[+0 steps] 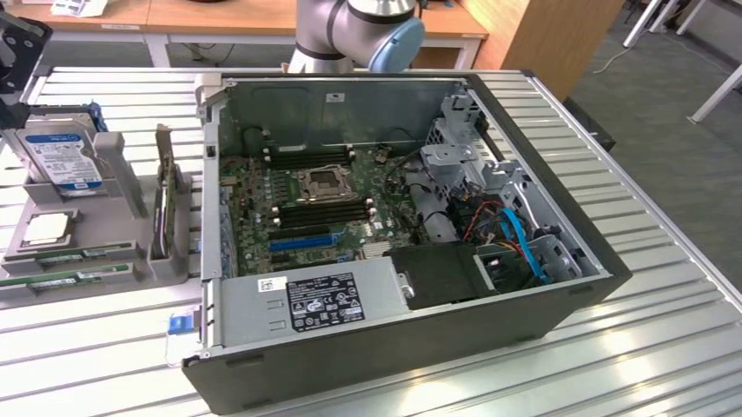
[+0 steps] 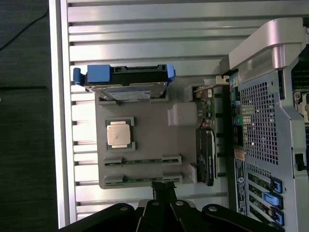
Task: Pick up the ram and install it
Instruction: 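Reach for the ram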
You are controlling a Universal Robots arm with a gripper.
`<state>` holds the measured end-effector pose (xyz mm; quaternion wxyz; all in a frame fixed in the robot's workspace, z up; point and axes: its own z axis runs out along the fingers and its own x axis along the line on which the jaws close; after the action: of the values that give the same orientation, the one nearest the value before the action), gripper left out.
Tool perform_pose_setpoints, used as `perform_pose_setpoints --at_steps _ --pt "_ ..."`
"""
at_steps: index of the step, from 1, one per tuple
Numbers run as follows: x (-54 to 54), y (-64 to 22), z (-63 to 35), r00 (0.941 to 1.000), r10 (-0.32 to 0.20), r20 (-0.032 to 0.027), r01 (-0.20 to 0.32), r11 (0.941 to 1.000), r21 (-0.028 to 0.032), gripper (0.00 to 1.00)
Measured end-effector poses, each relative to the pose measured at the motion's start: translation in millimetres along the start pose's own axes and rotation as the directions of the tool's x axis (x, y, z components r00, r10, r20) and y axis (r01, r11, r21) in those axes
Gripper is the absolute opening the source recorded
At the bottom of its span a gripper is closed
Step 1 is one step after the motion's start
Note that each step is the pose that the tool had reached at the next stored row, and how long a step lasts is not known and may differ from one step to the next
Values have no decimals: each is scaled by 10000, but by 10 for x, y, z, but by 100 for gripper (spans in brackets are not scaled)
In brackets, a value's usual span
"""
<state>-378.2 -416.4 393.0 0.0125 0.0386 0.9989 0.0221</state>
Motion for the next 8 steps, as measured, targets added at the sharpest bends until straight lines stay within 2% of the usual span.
perform_pose_setpoints --at_steps 8 --pt "-4 -49 -2 10000 0 0 0 10000 -3 10"
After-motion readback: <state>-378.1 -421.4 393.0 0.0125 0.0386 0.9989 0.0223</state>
